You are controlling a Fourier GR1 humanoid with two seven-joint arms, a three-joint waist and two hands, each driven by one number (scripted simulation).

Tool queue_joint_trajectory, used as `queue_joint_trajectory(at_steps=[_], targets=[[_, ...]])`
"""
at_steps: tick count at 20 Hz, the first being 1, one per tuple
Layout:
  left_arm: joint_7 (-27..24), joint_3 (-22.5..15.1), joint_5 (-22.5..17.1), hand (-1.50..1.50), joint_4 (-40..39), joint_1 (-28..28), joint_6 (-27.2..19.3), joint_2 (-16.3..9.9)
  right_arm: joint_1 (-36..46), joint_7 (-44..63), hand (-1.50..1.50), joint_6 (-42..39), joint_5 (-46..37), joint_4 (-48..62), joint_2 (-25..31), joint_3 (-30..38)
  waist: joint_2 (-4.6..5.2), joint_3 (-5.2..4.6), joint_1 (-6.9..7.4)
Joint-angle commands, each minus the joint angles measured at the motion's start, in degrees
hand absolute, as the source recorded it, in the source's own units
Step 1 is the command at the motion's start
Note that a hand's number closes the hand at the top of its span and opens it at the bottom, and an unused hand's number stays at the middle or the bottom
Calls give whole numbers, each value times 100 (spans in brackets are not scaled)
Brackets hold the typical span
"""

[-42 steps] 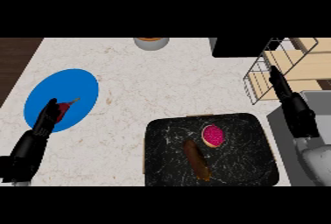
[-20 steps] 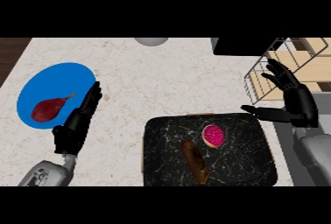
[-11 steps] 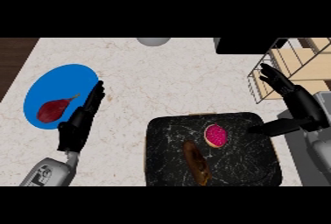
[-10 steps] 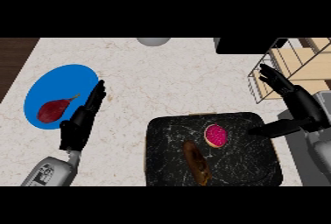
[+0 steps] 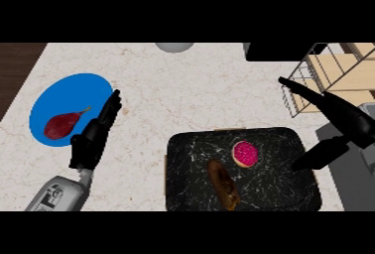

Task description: Pick the cupcake from the tray and place it in the tiered shelf

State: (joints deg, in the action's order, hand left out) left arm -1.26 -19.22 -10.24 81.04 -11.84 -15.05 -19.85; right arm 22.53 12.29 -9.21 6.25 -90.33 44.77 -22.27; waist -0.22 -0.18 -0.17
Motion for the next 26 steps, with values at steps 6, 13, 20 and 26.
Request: queue_joint_trajectory(at_steps=[6,13,20,26], targets=[[-58,90,310,0,-315,-120,90,306,-175,1873,-150,-440,-743,-1549,-6,-336,12,14,-20],[478,305,498,0,392,143,223,335,-188,2575,-150,-953,-1039,-1893,-629,122,12,17,29],[224,753,559,0,107,-12,712,416,-641,2654,-150,-867,-2213,-2101,-1420,4,19,17,16],[366,796,822,0,511,303,792,626,-324,2571,-150,-1483,-2321,-1624,-1921,457,20,17,38]])
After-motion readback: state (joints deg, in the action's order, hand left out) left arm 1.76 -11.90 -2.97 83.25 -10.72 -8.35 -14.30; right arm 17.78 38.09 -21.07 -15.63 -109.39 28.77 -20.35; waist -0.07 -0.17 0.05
